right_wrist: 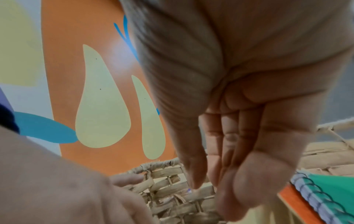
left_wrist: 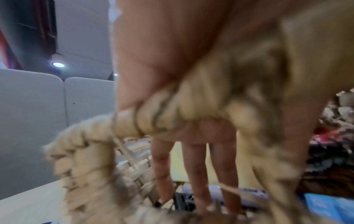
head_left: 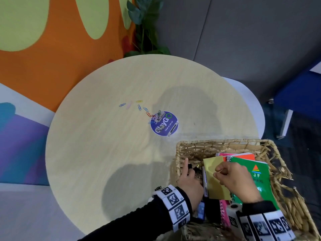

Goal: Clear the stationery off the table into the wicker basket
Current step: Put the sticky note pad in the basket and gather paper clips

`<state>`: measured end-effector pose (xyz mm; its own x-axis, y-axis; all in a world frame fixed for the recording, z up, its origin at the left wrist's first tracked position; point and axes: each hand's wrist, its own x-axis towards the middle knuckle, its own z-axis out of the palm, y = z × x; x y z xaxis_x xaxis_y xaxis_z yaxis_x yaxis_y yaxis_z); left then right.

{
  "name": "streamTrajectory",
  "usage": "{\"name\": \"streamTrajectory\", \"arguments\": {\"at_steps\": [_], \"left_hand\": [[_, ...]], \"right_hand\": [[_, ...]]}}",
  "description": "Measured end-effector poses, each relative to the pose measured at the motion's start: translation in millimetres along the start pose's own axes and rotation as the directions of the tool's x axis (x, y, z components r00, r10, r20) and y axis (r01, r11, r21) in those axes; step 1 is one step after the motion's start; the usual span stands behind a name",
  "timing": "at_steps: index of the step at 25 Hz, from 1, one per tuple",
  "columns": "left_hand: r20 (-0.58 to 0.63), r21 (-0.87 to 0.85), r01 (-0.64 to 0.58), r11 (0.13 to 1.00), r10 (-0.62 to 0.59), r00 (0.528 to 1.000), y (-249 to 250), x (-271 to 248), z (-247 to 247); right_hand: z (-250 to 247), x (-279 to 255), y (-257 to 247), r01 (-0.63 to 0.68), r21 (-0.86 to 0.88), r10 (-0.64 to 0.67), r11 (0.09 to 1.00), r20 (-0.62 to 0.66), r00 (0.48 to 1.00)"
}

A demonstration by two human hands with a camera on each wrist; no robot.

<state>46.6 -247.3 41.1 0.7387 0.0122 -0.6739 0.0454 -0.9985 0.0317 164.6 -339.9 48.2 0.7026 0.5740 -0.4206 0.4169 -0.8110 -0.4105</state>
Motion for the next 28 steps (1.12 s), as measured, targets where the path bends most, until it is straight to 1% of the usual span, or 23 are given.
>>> {"name": "streamTrajectory", "arguments": {"at_steps": [1, 2, 3, 4, 5, 6, 7, 8, 9, 10, 11, 12, 13, 15, 19, 21, 23, 27, 28], "left_hand": [[-0.063, -0.053, -0.027, 0.998, 0.024, 0.998, -4.4, -0.4, 0.9], [-0.176, -0.136, -0.07, 0.988, 0.046, 0.983, -11.2, -2.3, 1.3], [-0.326, -0.25, -0.127, 0.96, 0.04, 0.945, -22.8, -6.5, -0.9], [-0.48, -0.388, -0.197, 0.9, -0.015, 0.877, -38.3, -12.1, -4.0], [-0.588, -0.538, -0.256, 0.803, -0.14, 0.796, -62.3, -16.5, -7.3], [-0.615, -0.671, -0.28, 0.687, -0.304, 0.728, -91.2, -20.9, -9.9], [-0.589, -0.763, -0.266, 0.589, -0.464, 0.662, -121.9, -24.7, -9.3], [-0.559, -0.812, -0.235, 0.534, -0.596, 0.577, -157.2, -27.7, -6.7], [-0.535, -0.836, -0.185, 0.517, -0.691, 0.486, -191.0, -28.7, -1.8], [-0.506, -0.855, -0.126, 0.504, -0.755, 0.416, -226.6, -27.1, 4.8], [-0.462, -0.877, -0.064, 0.476, -0.802, 0.379, -259.7, -22.1, 12.4], [-0.412, -0.897, -0.01, 0.441, -0.831, 0.373, -286.4, -15.2, 19.8], [-0.36, -0.914, 0.038, 0.404, -0.851, 0.383, -311.8, -5.4, 27.1], [-0.273, -0.931, 0.111, 0.347, -0.867, 0.417, -346.5, 14.9, 39.4], [-0.19, -0.94, 0.171, 0.295, -0.869, 0.457, -381.7, 45.9, 46.9], [-0.166, -0.93, 0.213, 0.301, -0.857, 0.488, -391.4, 54.5, 46.3], [-0.142, -0.917, 0.248, 0.311, -0.838, 0.528, -396.9, 58.8, 45.0], [-0.089, -0.887, 0.313, 0.34, -0.791, 0.605, -400.5, 66.6, 45.4], [-0.081, -0.877, 0.33, 0.35, -0.783, 0.616, -400.6, 69.2, 46.7]], "right_hand": [[-0.5, 2.0, -2.0, 0.012, 0.007, -0.012, 1.0, 0.001, 1.0], [-3.2, 3.4, -6.3, 0.034, 0.01, -0.034, 0.999, -0.001, 0.999], [-7.9, 7.6, -14.0, 0.074, 0.01, -0.074, 0.997, -0.003, 0.997], [-15.0, 10.6, -24.4, 0.125, 0.015, -0.125, 0.992, -0.009, 0.992], [-23.5, 16.5, -40.2, 0.186, 0.033, -0.186, 0.982, -0.019, 0.982], [-33.3, 23.0, -58.3, 0.24, 0.06, -0.238, 0.969, -0.036, 0.971], [-42.4, 29.7, -76.3, 0.288, 0.092, -0.282, 0.953, -0.066, 0.957], [-48.7, 41.0, -96.7, 0.33, 0.121, -0.319, 0.936, -0.098, 0.942], [-53.2, 52.6, -116.6, 0.375, 0.136, -0.359, 0.917, -0.128, 0.925], [-54.4, 67.4, -138.9, 0.424, 0.129, -0.406, 0.896, -0.143, 0.903], [-51.8, 84.0, -160.9, 0.469, 0.115, -0.453, 0.876, -0.14, 0.88], [-46.9, 98.9, -180.0, 0.504, 0.094, -0.492, 0.859, -0.12, 0.862], [-38.4, 117.7, -198.6, 0.524, 0.074, -0.519, 0.848, -0.082, 0.851], [-16.4, 153.4, -227.4, 0.534, 0.041, -0.534, 0.845, 0.003, 0.845], [26.6, 204.9, -266.3, 0.556, -0.08, -0.545, 0.827, 0.123, 0.829], [39.9, 219.7, -278.8, 0.551, -0.104, -0.533, 0.828, 0.159, 0.831], [49.8, 230.4, -288.1, 0.555, -0.116, -0.533, 0.823, 0.176, 0.828], [68.1, 246.9, -299.0, 0.579, -0.131, -0.547, 0.805, 0.218, 0.808], [73.4, 251.6, -301.3, 0.587, -0.139, -0.551, 0.798, 0.228, 0.803]]}}
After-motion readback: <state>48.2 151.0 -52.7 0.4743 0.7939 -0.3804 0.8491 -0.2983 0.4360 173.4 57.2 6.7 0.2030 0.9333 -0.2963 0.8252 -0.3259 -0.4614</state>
